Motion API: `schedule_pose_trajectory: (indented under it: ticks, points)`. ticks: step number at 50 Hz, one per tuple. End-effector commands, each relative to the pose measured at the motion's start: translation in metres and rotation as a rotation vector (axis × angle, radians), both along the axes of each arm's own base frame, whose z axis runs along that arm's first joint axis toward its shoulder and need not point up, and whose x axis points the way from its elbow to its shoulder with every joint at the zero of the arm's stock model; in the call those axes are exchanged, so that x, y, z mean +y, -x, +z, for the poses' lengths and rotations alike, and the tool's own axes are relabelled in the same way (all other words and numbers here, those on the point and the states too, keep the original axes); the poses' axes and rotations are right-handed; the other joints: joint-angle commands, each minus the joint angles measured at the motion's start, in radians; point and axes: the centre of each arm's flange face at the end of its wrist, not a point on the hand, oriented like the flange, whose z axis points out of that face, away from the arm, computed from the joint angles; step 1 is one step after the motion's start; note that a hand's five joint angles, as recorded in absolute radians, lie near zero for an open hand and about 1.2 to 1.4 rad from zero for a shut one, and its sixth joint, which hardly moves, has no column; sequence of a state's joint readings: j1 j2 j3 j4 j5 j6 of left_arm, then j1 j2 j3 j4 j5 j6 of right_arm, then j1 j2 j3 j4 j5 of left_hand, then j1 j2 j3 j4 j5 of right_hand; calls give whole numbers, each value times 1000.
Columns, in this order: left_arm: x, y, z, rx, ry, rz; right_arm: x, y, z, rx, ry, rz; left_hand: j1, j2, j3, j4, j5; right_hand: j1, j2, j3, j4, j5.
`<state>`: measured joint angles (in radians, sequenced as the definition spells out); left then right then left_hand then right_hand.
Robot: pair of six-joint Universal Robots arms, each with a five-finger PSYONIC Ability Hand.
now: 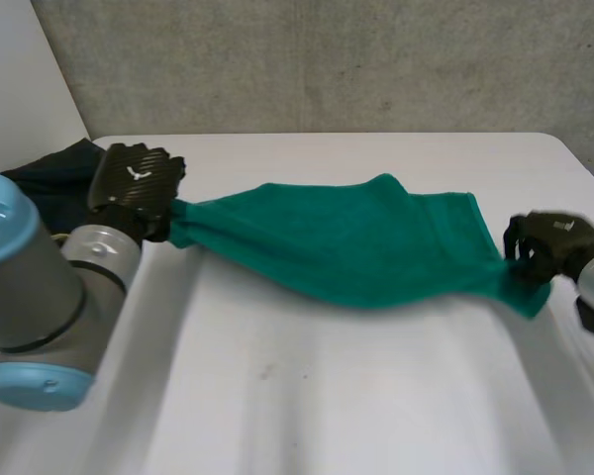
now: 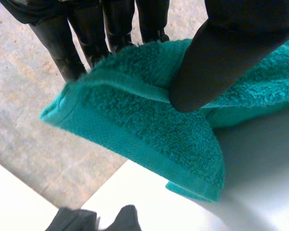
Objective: Fold the laundry.
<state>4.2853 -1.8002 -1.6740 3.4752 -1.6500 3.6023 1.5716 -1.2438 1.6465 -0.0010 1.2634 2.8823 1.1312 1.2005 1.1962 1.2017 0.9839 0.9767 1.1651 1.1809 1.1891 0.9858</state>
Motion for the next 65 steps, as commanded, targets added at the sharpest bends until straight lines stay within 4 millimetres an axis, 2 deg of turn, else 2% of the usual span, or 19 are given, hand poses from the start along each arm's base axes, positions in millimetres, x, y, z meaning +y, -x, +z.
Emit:
schedule_pose_trajectory:
  ticks: [1,6,8,13,18,22,31,35,37,41,42,44,45,48,51,54,56,64,65]
  points:
    - [39,-28,22,-101,-129,24,42,-2,73,382,65,206,265,196,200,195,238,420,231,215,207,236]
    - [66,-46,10,-295,-244,14,71,5,72,623,-63,347,265,196,200,195,238,420,231,215,207,236]
    - [82,-48,0,-388,-289,-22,74,9,69,667,-97,361,265,196,200,195,238,420,231,215,207,236]
    - [94,-43,-14,-433,-324,-84,77,11,50,700,-177,376,265,196,200,195,238,420,231,215,207,236]
    - [71,-32,-46,-435,-379,-91,65,4,20,701,-221,407,265,196,200,195,238,420,231,215,207,236]
    - [48,-25,-60,-434,-367,-67,55,-2,6,703,-229,381,265,196,200,195,238,420,231,215,207,236]
    - [-5,-6,-56,-355,-177,-15,15,-24,5,745,-44,288,265,196,200,195,238,420,231,215,207,236]
    - [-38,9,-40,-294,-16,9,-18,-40,24,686,121,215,265,196,200,195,238,420,231,215,207,236]
    - [-53,15,-25,-261,68,26,-36,-49,50,631,246,157,265,196,200,195,238,420,231,215,207,236]
    - [-87,27,50,-112,379,82,-61,-67,119,504,544,42,265,196,200,195,238,420,231,215,207,236]
    - [-90,27,62,-85,428,88,-68,-70,148,447,671,-4,265,196,200,195,238,420,231,215,207,236]
    - [-96,29,89,-25,551,109,-72,-72,175,390,790,-44,265,196,200,195,238,420,231,215,207,236]
    - [-99,29,114,27,655,133,-74,-72,197,342,891,-81,265,196,200,195,238,420,231,215,207,236]
    - [-101,27,144,90,776,152,-74,-72,222,295,996,-113,265,196,200,195,238,420,231,215,207,236]
    - [-102,25,152,124,796,151,-73,-72,230,291,1024,-123,265,196,200,195,238,420,231,215,207,236]
    - [-102,26,140,163,738,119,-75,-72,217,309,955,-102,265,196,200,195,238,420,231,215,207,236]
    - [-103,24,127,165,692,110,-79,-74,196,329,867,-75,265,196,200,195,238,420,231,215,207,236]
    - [-103,21,42,81,441,88,-89,-82,127,379,629,22,265,196,200,195,238,420,231,215,207,236]
    - [-104,21,20,58,390,87,-91,-83,117,386,605,31,265,196,200,195,238,420,231,215,207,236]
